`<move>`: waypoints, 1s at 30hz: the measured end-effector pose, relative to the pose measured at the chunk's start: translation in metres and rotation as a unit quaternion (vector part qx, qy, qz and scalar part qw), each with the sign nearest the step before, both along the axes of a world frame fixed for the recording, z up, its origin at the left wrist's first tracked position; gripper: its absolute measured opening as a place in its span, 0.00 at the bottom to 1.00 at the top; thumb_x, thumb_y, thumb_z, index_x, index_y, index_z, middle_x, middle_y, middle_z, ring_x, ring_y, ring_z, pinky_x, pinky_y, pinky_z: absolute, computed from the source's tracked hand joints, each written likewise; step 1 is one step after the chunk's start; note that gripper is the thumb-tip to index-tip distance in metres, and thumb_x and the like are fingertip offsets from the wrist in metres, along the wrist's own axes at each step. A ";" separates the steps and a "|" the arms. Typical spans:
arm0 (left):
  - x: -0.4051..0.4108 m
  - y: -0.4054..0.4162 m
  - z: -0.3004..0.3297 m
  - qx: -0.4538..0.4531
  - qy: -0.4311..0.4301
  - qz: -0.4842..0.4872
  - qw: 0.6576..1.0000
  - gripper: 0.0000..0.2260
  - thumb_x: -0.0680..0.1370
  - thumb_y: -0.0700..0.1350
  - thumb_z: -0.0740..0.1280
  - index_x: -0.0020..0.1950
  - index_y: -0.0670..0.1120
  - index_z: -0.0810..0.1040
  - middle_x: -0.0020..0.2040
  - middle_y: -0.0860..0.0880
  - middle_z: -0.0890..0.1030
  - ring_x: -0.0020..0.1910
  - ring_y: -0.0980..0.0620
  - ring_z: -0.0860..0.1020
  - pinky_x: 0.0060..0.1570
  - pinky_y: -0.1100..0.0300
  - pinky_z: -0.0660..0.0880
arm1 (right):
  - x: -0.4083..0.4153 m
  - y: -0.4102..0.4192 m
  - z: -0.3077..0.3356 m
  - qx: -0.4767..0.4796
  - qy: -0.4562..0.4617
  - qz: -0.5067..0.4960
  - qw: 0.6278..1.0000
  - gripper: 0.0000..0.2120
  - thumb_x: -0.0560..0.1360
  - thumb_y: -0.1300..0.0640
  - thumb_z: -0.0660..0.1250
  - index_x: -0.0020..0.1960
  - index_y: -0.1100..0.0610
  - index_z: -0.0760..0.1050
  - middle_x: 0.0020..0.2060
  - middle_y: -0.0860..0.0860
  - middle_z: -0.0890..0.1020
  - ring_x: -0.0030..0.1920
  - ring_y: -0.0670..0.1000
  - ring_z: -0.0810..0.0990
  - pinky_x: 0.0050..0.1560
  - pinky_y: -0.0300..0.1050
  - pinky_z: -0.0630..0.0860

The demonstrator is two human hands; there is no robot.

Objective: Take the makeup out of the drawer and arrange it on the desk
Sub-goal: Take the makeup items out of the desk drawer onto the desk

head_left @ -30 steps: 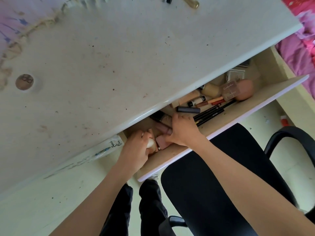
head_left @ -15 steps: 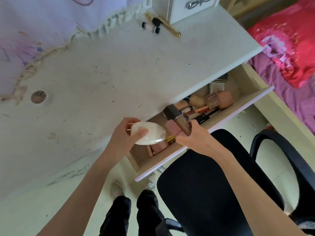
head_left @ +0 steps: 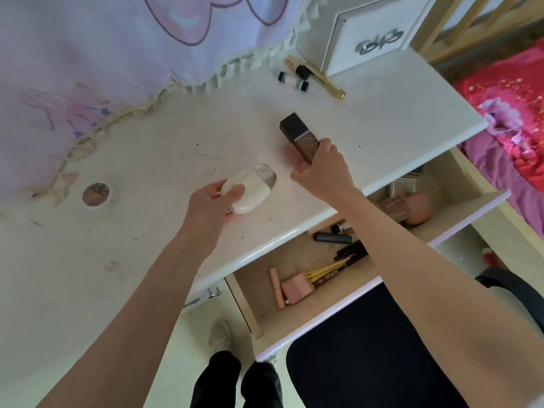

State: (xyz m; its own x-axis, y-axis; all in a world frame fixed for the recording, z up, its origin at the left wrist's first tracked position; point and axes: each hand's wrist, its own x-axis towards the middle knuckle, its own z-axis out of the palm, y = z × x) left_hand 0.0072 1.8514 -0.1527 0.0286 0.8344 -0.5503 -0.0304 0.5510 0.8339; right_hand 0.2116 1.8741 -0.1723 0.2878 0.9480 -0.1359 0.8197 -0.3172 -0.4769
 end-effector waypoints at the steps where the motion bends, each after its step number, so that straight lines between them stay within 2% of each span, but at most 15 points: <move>1: 0.000 0.007 0.000 0.001 0.002 0.001 1.000 0.17 0.74 0.40 0.69 0.62 0.40 0.74 0.57 0.45 0.78 0.55 0.48 0.77 0.44 0.65 0.78 | -0.001 0.011 -0.001 0.005 -0.006 -0.005 1.000 0.24 0.69 0.51 0.66 0.58 0.63 0.62 0.47 0.54 0.68 0.46 0.55 0.68 0.43 0.47 0.66; 3: 0.000 0.021 -0.001 0.007 0.025 0.004 1.000 0.17 0.74 0.40 0.69 0.62 0.41 0.74 0.56 0.46 0.78 0.54 0.49 0.78 0.44 0.65 0.77 | 0.000 0.034 -0.003 0.010 -0.024 -0.011 1.000 0.24 0.69 0.51 0.65 0.57 0.63 0.62 0.48 0.55 0.69 0.46 0.55 0.68 0.43 0.47 0.65; 7: -0.003 0.049 -0.004 0.021 0.025 0.013 0.999 0.14 0.75 0.40 0.68 0.60 0.42 0.75 0.56 0.44 0.78 0.55 0.47 0.77 0.54 0.59 0.75 | 0.006 0.074 -0.007 0.010 -0.053 -0.028 0.998 0.26 0.69 0.51 0.67 0.61 0.63 0.62 0.54 0.57 0.71 0.52 0.58 0.71 0.44 0.47 0.66; 11: -0.009 0.075 -0.006 0.026 0.015 0.027 0.999 0.10 0.75 0.39 0.68 0.56 0.44 0.75 0.55 0.45 0.78 0.53 0.49 0.77 0.47 0.64 0.76 | 0.013 0.104 -0.005 0.012 -0.057 -0.052 0.997 0.27 0.71 0.51 0.65 0.63 0.63 0.60 0.57 0.58 0.70 0.56 0.59 0.70 0.47 0.48 0.66; 12: -0.008 0.082 -0.005 0.029 0.017 0.028 0.999 0.09 0.75 0.39 0.68 0.55 0.44 0.75 0.54 0.46 0.78 0.52 0.50 0.77 0.46 0.64 0.76 | 0.015 0.111 -0.004 0.016 -0.054 -0.056 0.997 0.27 0.73 0.49 0.64 0.64 0.64 0.60 0.58 0.59 0.70 0.58 0.60 0.70 0.49 0.49 0.67; 14: -0.007 0.095 -0.003 0.037 0.023 0.026 0.999 0.09 0.75 0.39 0.68 0.55 0.44 0.75 0.52 0.46 0.78 0.52 0.48 0.77 0.52 0.59 0.75 | 0.019 0.123 -0.001 0.021 -0.056 -0.059 0.996 0.31 0.74 0.43 0.62 0.66 0.65 0.60 0.62 0.61 0.69 0.62 0.62 0.68 0.56 0.52 0.68; 17: -0.004 0.110 0.000 0.040 0.033 0.022 0.998 0.13 0.75 0.40 0.67 0.60 0.42 0.74 0.57 0.44 0.77 0.57 0.45 0.76 0.60 0.52 0.73 | 0.022 0.132 0.002 0.016 -0.065 -0.071 0.995 0.37 0.73 0.37 0.62 0.66 0.65 0.60 0.63 0.63 0.69 0.65 0.62 0.66 0.62 0.56 0.66; 19: -0.005 0.117 0.000 0.036 0.041 0.018 0.998 0.15 0.75 0.41 0.68 0.62 0.43 0.73 0.59 0.44 0.77 0.56 0.45 0.76 0.54 0.54 0.75 | 0.022 0.134 0.005 0.023 -0.050 -0.097 0.994 0.36 0.73 0.36 0.60 0.66 0.65 0.61 0.62 0.63 0.70 0.64 0.63 0.68 0.61 0.57 0.68; 21: -0.008 0.120 -0.002 0.033 0.044 0.016 0.998 0.16 0.75 0.42 0.68 0.62 0.43 0.74 0.58 0.44 0.77 0.51 0.49 0.75 0.45 0.61 0.71 | 0.021 0.133 0.008 0.039 -0.042 -0.101 0.993 0.31 0.76 0.40 0.59 0.66 0.64 0.61 0.60 0.64 0.71 0.62 0.63 0.70 0.59 0.57 0.69; 23: -0.012 0.122 -0.003 0.027 0.026 0.021 0.999 0.17 0.76 0.42 0.68 0.63 0.41 0.74 0.57 0.43 0.78 0.43 0.52 0.73 0.40 0.65 0.68 | 0.015 0.130 0.013 0.069 -0.024 -0.089 0.993 0.27 0.77 0.45 0.58 0.66 0.63 0.61 0.60 0.63 0.72 0.61 0.63 0.70 0.57 0.56 0.69; 25: -0.015 0.124 -0.002 0.021 0.007 0.037 0.999 0.17 0.76 0.41 0.67 0.64 0.38 0.74 0.57 0.42 0.78 0.42 0.52 0.73 0.37 0.66 0.68 | 0.002 0.126 0.018 0.095 0.007 -0.067 0.993 0.24 0.78 0.46 0.58 0.65 0.63 0.62 0.59 0.61 0.73 0.58 0.62 0.72 0.54 0.54 0.70; 28: -0.016 0.130 0.001 0.027 0.020 0.062 0.998 0.18 0.75 0.39 0.68 0.64 0.36 0.72 0.58 0.42 0.77 0.43 0.51 0.77 0.46 0.62 0.76 | -0.029 0.121 0.018 0.098 0.081 -0.047 0.991 0.20 0.78 0.47 0.57 0.62 0.61 0.65 0.53 0.59 0.77 0.50 0.60 0.77 0.50 0.56 0.75; 30: -0.016 0.134 0.002 0.040 0.020 0.066 0.997 0.17 0.75 0.37 0.68 0.63 0.35 0.73 0.57 0.42 0.77 0.41 0.53 0.79 0.54 0.56 0.76 | -0.049 0.118 0.016 0.105 0.197 -0.057 0.973 0.15 0.78 0.49 0.58 0.58 0.59 0.67 0.46 0.55 0.77 0.43 0.52 0.77 0.45 0.54 0.77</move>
State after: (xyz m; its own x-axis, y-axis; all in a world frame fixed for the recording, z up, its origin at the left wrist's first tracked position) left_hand -0.0089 1.9854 -0.1506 -0.1043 0.8704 -0.4812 -0.0643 0.4769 0.8766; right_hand 0.1628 1.9922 -0.1558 0.3575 0.9318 -0.0634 0.5245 -0.2565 -0.8118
